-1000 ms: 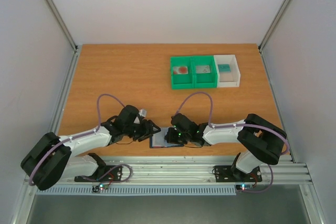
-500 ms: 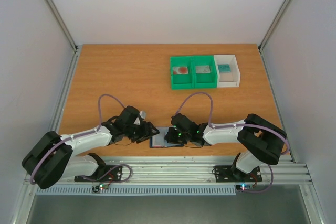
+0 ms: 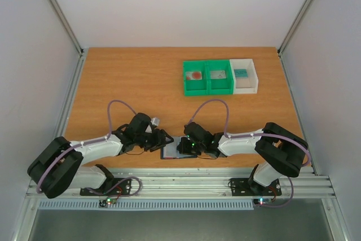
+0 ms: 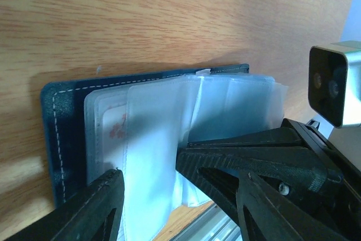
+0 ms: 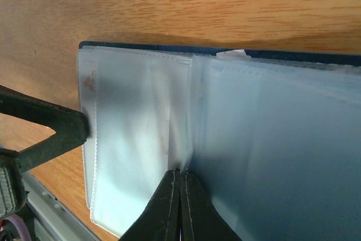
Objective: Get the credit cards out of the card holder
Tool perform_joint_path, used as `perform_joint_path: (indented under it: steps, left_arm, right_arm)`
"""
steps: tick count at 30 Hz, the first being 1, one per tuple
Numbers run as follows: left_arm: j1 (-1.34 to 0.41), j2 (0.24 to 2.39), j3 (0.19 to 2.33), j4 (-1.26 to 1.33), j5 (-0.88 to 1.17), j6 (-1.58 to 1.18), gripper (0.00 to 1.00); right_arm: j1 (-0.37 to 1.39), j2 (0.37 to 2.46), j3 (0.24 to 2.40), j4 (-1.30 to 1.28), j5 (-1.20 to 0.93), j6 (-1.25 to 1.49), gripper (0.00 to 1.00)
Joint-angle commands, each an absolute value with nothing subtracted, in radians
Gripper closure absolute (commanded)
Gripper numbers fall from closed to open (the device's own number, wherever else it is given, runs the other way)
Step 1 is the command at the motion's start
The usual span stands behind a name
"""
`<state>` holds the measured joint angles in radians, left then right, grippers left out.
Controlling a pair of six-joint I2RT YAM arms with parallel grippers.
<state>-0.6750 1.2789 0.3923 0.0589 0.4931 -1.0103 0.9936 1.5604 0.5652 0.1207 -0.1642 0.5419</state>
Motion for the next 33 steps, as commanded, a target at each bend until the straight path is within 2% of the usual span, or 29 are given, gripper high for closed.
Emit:
perform_joint_path:
  steps: [1, 20, 33]
  left_arm:
    - [-0.679, 1.289, 0.391, 0.128, 0.501, -1.008, 0.44]
    - [-0.679, 1.210, 0.367, 0.021, 0.460, -0.977, 0.31]
    - [-0.679, 1.249, 0.349, 0.145, 0.513, -1.016, 0.32]
  right_arm:
    - [0.997, 1.585, 0.535, 0.066, -0.107, 0.541, 0.99]
    - [0.997, 1.585, 0.538, 0.067, -0.116, 0.550, 0.98]
    - [0.998, 1.582, 0.537, 0.069, -0.112, 0.564, 0.98]
